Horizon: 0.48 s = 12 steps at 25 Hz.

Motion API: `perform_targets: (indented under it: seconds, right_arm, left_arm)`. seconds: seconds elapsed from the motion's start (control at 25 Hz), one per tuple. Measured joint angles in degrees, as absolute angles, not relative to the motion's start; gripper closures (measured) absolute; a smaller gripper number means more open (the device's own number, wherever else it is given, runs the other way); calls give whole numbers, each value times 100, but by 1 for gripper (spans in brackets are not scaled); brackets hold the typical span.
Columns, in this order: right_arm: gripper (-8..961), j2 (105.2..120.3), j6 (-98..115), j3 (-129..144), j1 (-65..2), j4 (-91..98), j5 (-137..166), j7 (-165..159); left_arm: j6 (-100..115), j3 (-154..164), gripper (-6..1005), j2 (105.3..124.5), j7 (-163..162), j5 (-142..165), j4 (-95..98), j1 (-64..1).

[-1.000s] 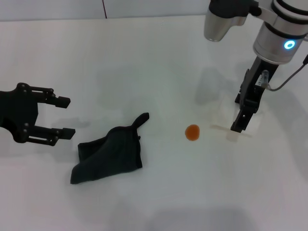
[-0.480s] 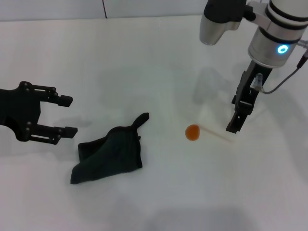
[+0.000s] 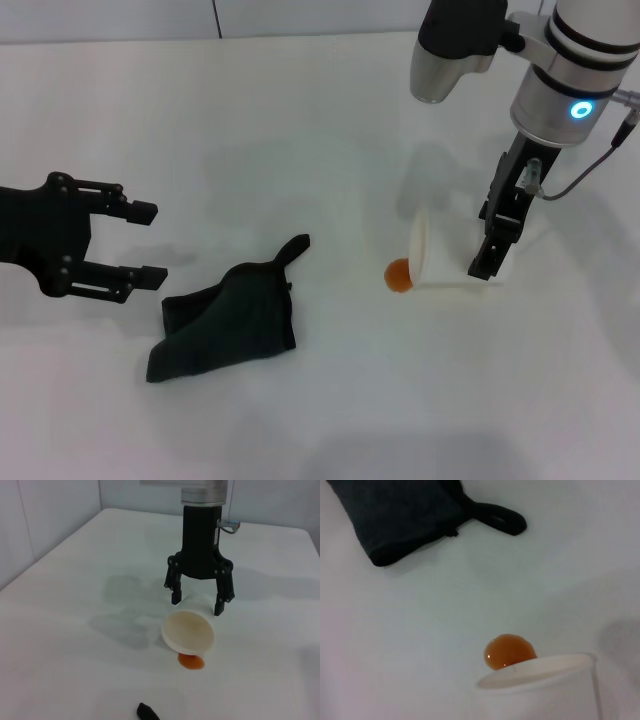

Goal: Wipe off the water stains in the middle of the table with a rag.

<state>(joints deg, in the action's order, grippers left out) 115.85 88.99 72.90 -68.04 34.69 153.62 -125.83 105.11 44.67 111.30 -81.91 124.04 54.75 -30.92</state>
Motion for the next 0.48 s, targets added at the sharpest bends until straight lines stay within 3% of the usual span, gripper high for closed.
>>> perform_targets:
  seconds: [0.48]
  right_arm:
    - [111, 11620, 8532, 7656, -6700, 3398, 15195, -12531]
  left_arm:
    - [10456, 4463, 256, 11155, -8191, 12404, 5451, -3035]
